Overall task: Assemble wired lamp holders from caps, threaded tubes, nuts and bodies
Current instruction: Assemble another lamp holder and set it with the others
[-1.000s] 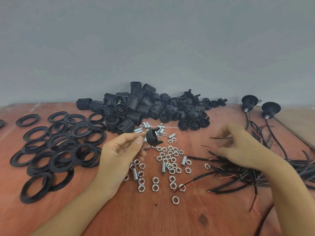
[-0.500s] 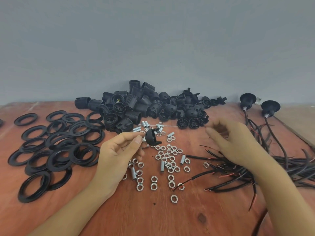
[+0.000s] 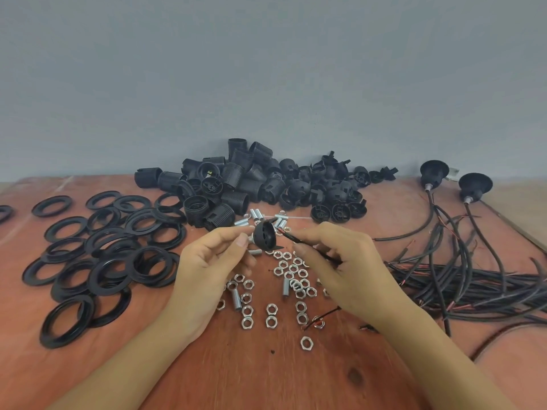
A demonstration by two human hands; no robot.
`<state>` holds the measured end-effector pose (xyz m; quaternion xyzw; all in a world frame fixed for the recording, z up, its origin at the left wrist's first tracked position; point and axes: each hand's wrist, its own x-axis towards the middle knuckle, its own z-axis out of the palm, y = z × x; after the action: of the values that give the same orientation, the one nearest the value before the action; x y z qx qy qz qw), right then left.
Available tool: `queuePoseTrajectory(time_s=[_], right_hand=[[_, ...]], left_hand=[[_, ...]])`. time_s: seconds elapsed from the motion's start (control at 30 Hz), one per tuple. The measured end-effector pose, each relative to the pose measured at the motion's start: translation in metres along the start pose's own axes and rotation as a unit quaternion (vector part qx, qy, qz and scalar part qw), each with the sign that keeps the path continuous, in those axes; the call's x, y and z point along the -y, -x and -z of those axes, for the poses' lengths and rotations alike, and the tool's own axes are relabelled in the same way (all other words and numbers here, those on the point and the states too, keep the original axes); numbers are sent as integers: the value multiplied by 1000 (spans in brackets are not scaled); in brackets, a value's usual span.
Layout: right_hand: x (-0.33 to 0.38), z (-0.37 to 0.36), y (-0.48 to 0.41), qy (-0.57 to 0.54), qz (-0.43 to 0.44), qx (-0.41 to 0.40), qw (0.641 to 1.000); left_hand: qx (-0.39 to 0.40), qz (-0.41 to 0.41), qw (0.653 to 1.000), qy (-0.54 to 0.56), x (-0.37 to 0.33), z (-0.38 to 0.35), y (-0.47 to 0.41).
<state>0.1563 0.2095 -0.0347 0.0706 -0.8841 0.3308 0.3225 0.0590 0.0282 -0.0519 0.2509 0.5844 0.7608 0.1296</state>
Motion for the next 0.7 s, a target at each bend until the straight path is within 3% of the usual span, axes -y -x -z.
queuePoseTrajectory(time_s=[0.6,0.7], right_hand=[[3,0,2,3,15,34,999],[3,1,3,27,-2,38,999]], left_hand=[[6,-50,998,-41,-2,-1,1],[26,-85,992,-91,-4,-2,3]])
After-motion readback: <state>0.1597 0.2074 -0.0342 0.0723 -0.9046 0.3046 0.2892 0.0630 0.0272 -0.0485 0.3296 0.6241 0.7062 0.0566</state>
